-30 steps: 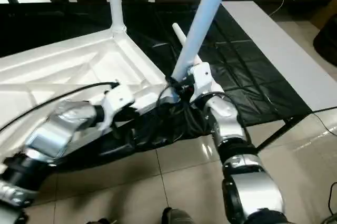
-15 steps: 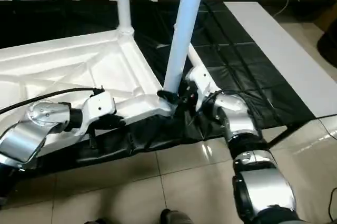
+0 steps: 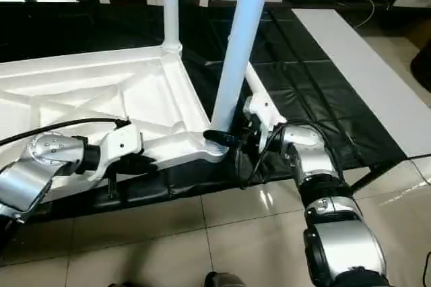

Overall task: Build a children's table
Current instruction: Insert table leg to table base

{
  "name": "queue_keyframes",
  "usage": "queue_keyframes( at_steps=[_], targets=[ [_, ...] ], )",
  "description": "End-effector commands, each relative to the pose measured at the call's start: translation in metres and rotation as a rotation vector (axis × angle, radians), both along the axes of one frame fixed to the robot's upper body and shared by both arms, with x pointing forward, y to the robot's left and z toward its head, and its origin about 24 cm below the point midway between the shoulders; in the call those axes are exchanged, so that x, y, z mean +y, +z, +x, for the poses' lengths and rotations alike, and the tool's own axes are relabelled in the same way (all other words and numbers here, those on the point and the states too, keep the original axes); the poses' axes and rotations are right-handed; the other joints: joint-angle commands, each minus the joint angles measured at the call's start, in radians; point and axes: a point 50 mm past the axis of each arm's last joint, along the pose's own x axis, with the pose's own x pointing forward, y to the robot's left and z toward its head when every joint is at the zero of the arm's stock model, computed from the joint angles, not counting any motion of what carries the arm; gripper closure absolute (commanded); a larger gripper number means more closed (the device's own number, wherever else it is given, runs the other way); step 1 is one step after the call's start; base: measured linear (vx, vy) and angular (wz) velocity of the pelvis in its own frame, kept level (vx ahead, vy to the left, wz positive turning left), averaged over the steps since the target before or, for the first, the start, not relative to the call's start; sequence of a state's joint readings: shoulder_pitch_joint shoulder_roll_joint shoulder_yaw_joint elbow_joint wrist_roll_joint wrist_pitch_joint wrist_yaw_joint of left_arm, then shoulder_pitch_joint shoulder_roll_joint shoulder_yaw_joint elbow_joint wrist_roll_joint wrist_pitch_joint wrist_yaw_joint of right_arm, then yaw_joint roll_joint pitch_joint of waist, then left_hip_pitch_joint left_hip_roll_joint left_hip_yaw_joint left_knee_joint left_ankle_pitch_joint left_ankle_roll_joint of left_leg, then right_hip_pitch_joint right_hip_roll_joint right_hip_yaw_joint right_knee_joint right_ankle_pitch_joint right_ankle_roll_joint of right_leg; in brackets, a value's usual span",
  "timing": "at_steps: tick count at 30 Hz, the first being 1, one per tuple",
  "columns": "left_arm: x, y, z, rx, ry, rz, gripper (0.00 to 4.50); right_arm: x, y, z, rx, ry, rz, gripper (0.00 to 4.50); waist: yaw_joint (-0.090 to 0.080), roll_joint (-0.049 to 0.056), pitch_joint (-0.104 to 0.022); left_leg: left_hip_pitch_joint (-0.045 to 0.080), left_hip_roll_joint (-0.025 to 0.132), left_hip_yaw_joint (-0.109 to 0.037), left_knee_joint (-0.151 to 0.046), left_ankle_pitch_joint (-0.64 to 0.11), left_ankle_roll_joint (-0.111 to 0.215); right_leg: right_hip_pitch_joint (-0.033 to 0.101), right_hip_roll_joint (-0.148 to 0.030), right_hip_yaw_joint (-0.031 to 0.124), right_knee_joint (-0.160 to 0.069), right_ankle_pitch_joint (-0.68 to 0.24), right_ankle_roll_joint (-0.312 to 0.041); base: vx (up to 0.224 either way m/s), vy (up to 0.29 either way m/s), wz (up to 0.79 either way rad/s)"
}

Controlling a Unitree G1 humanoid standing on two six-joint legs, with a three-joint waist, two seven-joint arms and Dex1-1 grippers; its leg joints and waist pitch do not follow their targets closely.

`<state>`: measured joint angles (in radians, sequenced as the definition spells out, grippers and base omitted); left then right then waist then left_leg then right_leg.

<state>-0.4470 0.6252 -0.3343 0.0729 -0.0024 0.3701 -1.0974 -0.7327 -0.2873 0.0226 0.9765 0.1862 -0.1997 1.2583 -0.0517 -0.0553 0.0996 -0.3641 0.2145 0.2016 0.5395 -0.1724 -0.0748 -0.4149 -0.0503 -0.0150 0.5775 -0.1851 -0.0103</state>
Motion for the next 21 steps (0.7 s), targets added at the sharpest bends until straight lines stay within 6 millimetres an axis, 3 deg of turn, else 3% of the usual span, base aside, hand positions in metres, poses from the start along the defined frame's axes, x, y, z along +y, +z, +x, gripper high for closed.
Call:
queue_keyframes(
  at_steps=[1,4,7,11,12,13,16,20,21],
  targets=[
    [-0.014,-0.014,-0.015,0.103,-0.146,0.013,4.5,-0.015,-0.062,-0.03,0.281,-0.04,-0.142,2.61,-0.002,0.029,-0.035,0.019,0.028,0.0,-0.055,-0.255,0.021,0.027,-0.055,0.033,-0.058,-0.128,-0.279,0.0,0.0,0.0],
    [-0.015,-0.015,-0.014,0.101,-0.139,0.015,4.5,-0.015,-0.066,-0.03,0.274,-0.088,-0.142,2.61,-0.001,0.028,-0.036,0.02,0.028,0.0,-0.055,-0.26,0.018,0.027,-0.054,0.032,-0.059,-0.128,-0.279,0.0,0.0,0.0],
    [-0.015,-0.017,-0.012,0.098,-0.107,0.023,4.5,-0.012,-0.071,-0.03,0.275,-0.16,-0.136,2.61,-0.002,0.027,-0.032,0.021,0.028,-0.003,-0.059,-0.311,0.005,0.024,-0.056,0.032,-0.064,-0.197,-0.265,0.0,0.0,0.0],
    [-0.02,-0.017,-0.006,0.085,-0.039,-0.002,4.5,-0.008,-0.075,-0.025,0.282,-0.306,-0.107,2.61,-0.006,0.025,-0.021,0.032,0.028,-0.016,-0.064,-0.454,-0.033,0.009,-0.062,0.033,-0.086,-0.439,-0.202,0.0,0.0,0.0],
    [-0.023,-0.016,-0.004,0.074,-0.009,-0.015,4.5,-0.007,-0.077,-0.023,0.286,-0.371,-0.094,2.61,-0.008,0.025,-0.021,0.034,0.028,-0.017,-0.064,-0.462,-0.038,0.007,-0.061,0.033,-0.087,-0.451,-0.197,0.0,0.0,0.0],
    [-0.027,-0.015,0.0,0.057,0.034,-0.021,4.5,-0.005,-0.079,-0.021,0.295,-0.438,-0.078,2.61,-0.009,0.028,-0.014,0.033,0.026,-0.019,-0.067,-0.488,-0.046,0.0,-0.059,0.032,-0.093,-0.479,-0.182,-0.054,0.0,-0.02],
    [-0.03,-0.016,0.005,0.034,0.091,-0.014,4.5,-0.002,-0.081,-0.019,0.313,-0.516,-0.064,2.61,-0.014,0.023,-0.018,0.029,0.022,-0.026,-0.067,-0.496,-0.047,0.002,-0.06,0.029,-0.094,-0.516,-0.156,-0.018,0.0,-0.01],
    [-0.042,-0.016,0.021,0.011,0.309,-0.021,4.5,0.0,-0.091,-0.013,0.377,-0.839,-0.087,2.61,-0.019,0.026,-0.015,0.035,0.018,-0.025,-0.064,-0.522,-0.053,-0.012,-0.056,0.027,-0.102,-0.553,-0.128,0.0,0.0,0.0],
    [-0.042,-0.016,0.021,0.011,0.309,-0.021,4.5,0.0,-0.091,-0.013,0.377,-0.839,-0.087,2.61,-0.02,0.025,-0.014,0.036,0.017,-0.025,-0.064,-0.528,-0.054,-0.015,-0.054,0.026,-0.103,-0.558,-0.122,0.0,0.0,0.0]
  ],
)
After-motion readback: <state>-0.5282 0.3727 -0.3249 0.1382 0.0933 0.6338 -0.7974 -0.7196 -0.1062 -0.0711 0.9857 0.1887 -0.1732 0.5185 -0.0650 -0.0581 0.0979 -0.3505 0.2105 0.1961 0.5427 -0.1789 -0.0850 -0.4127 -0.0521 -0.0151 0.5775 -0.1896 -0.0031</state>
